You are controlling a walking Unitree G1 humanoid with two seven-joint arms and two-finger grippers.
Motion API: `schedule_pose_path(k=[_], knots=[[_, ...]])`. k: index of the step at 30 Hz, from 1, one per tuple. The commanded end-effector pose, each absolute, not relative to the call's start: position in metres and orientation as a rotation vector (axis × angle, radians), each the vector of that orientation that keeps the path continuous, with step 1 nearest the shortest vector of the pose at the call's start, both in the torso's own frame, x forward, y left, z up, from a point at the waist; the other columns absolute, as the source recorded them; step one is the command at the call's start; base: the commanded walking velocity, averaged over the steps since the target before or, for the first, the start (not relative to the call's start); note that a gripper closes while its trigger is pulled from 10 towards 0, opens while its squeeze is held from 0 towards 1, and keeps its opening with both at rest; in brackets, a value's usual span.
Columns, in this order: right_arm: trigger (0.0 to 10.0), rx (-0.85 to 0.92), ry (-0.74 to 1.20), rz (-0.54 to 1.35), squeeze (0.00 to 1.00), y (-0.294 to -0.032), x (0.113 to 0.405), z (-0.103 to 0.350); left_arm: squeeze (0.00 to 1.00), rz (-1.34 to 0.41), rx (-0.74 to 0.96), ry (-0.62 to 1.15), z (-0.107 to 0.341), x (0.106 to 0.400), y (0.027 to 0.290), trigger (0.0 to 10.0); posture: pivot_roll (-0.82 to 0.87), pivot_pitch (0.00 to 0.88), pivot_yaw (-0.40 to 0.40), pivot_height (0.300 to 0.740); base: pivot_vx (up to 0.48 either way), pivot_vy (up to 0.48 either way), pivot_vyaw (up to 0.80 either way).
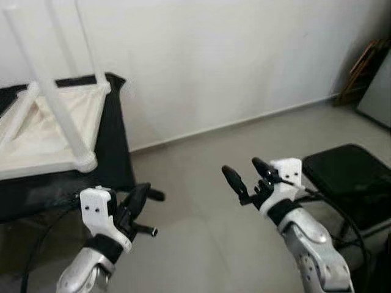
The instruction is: Building children table
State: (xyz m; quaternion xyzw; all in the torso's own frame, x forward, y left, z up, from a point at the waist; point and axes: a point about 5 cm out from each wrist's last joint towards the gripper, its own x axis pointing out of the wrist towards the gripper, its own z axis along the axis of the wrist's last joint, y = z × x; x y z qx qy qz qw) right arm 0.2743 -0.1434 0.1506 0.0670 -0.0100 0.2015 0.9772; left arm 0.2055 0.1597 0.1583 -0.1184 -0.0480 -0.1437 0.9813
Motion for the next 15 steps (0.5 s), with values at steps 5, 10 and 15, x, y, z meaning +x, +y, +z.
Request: schedule_pose_path(k=[5,10,15], knots=[[10.0,0.044,-0.030,0.342,0.00,-0.1422,0.2760,0.1508,0.00,-0.170,-0.130,-0.120,0.1605,0.2064,0.1660,10.0,-0.02,0.065,-0.019,0.740,0.000,-0.182,0.00],[10.0,-0.056,-0.034,0.252,0.00,-0.1487,0.2791,0.1507,0.00,-0.083,-0.073,-0.132,0.1605,0.2067,0.1696,10.0,-0.04,0.059,-0.022,0.740,0.000,0.000,0.00],[10.0,-0.051,-0.031,0.257,0.00,-0.1485,0.2811,0.1496,0.00,-0.078,-0.090,-0.141,0.1600,0.2099,0.1692,10.0,-0.05,0.054,-0.022,0.740,0.344,0.000,0.00]])
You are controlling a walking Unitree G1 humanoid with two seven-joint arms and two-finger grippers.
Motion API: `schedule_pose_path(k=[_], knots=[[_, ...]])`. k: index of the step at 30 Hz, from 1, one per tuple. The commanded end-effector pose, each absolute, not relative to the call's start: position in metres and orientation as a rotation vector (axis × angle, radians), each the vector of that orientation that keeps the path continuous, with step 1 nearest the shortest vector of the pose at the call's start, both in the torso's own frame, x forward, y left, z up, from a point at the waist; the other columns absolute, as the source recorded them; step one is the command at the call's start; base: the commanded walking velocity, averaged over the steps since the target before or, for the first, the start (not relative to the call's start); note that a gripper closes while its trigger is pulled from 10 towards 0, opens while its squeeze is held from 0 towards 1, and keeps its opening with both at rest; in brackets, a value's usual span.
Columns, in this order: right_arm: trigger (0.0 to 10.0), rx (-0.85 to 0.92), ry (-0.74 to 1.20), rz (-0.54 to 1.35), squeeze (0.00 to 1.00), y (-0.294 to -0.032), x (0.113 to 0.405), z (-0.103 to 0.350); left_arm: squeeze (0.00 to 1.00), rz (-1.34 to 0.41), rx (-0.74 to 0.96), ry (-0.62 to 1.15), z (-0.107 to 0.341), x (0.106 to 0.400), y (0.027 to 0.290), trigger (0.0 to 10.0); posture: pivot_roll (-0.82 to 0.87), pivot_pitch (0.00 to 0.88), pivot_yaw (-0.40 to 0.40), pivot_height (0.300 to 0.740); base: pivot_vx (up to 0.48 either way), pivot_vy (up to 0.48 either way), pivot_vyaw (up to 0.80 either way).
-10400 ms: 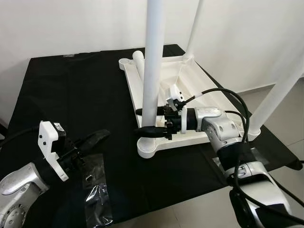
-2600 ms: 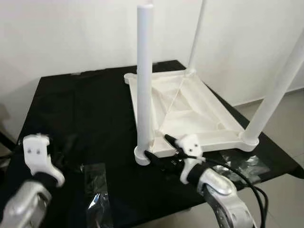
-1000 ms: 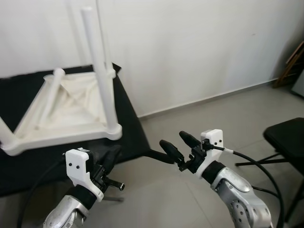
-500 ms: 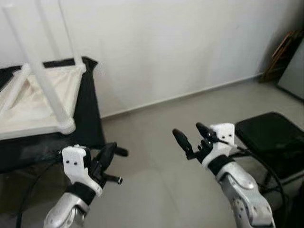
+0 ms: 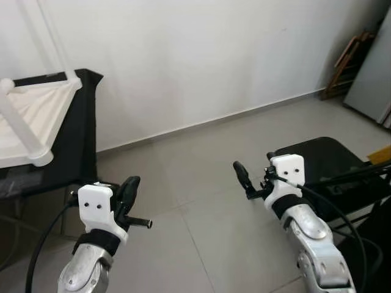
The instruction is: Building children table
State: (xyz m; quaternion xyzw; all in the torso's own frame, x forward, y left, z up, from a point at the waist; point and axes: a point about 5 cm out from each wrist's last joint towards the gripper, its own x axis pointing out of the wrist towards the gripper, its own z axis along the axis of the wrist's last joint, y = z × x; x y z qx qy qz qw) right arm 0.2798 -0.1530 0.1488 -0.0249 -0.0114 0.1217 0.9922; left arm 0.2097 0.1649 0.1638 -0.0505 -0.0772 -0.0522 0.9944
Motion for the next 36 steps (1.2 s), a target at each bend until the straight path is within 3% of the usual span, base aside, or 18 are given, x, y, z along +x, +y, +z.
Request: schedule_pose_path(k=[1,36], knots=[[10.0,-0.051,-0.030,0.259,0.00,-0.1481,0.2815,0.1495,0.00,-0.081,-0.094,-0.142,0.1600,0.2107,0.1690,10.0,-0.05,0.053,-0.022,0.740,0.480,0.000,0.00],[10.0,-0.048,-0.028,0.281,0.00,-0.1427,0.2834,0.1466,0.00,-0.109,-0.116,-0.148,0.1587,0.2127,0.1660,10.0,-0.04,0.052,-0.019,0.740,0.480,0.000,0.00]])
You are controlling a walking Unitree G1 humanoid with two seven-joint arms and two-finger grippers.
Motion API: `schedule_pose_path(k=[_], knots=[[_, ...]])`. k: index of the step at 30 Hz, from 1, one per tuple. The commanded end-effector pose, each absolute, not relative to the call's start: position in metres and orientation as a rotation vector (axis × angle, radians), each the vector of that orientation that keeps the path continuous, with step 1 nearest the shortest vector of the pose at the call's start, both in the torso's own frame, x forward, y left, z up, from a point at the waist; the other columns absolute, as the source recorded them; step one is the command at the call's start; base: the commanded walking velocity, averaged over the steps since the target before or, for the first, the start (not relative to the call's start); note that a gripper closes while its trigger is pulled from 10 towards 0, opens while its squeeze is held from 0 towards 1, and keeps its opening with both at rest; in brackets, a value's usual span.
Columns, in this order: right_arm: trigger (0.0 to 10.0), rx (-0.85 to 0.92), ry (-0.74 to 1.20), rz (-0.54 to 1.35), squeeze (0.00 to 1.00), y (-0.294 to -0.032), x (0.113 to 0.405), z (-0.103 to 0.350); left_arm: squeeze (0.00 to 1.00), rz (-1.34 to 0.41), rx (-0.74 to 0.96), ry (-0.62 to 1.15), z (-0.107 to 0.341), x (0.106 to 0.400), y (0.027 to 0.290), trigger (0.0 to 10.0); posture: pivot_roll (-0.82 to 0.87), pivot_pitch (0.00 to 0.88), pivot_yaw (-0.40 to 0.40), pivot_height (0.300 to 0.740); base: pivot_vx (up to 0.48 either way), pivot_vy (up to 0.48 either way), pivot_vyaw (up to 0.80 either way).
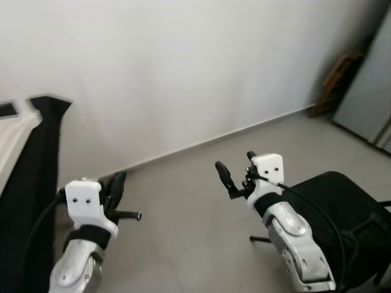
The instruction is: Building children table
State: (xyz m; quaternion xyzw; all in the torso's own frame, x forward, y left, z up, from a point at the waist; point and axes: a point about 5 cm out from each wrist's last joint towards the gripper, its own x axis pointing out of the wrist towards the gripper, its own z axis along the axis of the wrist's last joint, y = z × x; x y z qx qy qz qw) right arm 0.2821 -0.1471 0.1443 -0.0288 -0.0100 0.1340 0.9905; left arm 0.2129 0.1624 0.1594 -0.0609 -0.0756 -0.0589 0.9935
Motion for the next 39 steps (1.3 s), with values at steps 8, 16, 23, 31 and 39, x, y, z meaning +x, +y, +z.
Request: schedule_pose_path(k=[8,16,23,31,39], knots=[[10.0,-0.039,-0.026,0.286,0.00,-0.142,0.284,0.147,0.00,-0.111,-0.118,-0.149,0.159,0.213,0.166,10.0,-0.05,0.054,-0.019,0.740,0.480,0.000,0.00],[10.0,-0.010,-0.002,0.331,0.00,-0.140,0.284,0.144,0.00,-0.117,-0.118,-0.148,0.159,0.212,0.165,10.0,-0.05,0.055,-0.016,0.740,0.480,0.000,0.66],[10.0,0.007,0.008,0.380,0.00,-0.137,0.284,0.144,0.00,-0.137,-0.127,-0.141,0.159,0.212,0.164,10.0,-0.04,0.056,-0.018,0.740,0.480,0.000,0.79],[10.0,0.024,0.014,0.447,0.00,-0.134,0.282,0.144,0.00,-0.185,-0.134,-0.116,0.157,0.211,0.161,10.0,-0.03,0.054,-0.017,0.740,0.454,0.000,0.79],[10.0,0.020,0.018,0.492,0.00,-0.132,0.282,0.144,0.00,-0.220,-0.145,-0.108,0.157,0.211,0.158,10.0,-0.03,0.050,-0.022,0.740,0.129,0.000,0.79]])
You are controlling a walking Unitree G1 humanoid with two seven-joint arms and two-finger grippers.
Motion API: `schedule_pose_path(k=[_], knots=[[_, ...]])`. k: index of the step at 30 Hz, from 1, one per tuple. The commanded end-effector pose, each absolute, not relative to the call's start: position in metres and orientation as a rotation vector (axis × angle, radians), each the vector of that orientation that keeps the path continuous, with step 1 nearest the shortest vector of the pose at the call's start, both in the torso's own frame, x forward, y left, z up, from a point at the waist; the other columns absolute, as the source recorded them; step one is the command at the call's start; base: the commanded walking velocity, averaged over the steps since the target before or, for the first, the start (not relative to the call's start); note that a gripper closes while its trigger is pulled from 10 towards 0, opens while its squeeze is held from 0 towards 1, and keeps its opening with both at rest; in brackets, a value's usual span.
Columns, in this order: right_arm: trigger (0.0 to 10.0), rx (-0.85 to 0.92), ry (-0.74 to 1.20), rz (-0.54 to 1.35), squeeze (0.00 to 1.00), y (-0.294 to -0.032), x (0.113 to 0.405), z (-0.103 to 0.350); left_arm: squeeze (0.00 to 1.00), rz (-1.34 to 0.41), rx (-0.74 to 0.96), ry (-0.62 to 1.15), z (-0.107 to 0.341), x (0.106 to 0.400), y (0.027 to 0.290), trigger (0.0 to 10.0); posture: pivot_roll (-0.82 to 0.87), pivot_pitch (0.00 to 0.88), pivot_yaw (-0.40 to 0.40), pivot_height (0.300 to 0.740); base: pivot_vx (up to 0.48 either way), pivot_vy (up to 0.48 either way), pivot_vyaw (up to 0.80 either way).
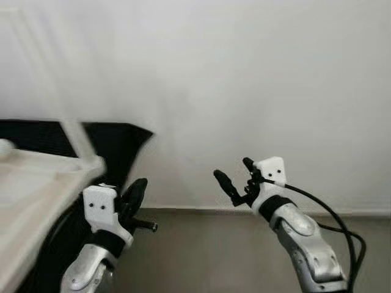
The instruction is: Building children table
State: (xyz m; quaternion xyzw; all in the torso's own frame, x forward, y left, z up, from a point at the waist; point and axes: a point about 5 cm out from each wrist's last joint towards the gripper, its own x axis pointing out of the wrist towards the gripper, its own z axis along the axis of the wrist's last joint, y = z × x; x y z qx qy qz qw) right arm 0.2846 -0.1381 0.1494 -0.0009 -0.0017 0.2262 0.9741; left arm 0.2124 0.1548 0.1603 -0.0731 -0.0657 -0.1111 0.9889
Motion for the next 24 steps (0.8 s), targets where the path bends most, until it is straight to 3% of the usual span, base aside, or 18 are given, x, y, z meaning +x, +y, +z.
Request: schedule_pose_path(k=[1,24], knots=[[10.0,0.020,0.018,0.492,0.00,-0.1319,0.2817,0.1442,0.00,-0.220,-0.145,-0.108,0.1566,0.2108,0.1582,10.0,-0.03,0.050,-0.022,0.740,0.000,0.000,0.79],[10.0,0.033,0.036,0.674,0.00,-0.1267,0.2768,0.1434,0.00,-0.278,-0.091,-0.096,0.1557,0.2099,0.1514,10.0,-0.03,0.030,-0.032,0.740,0.000,0.000,0.79]])
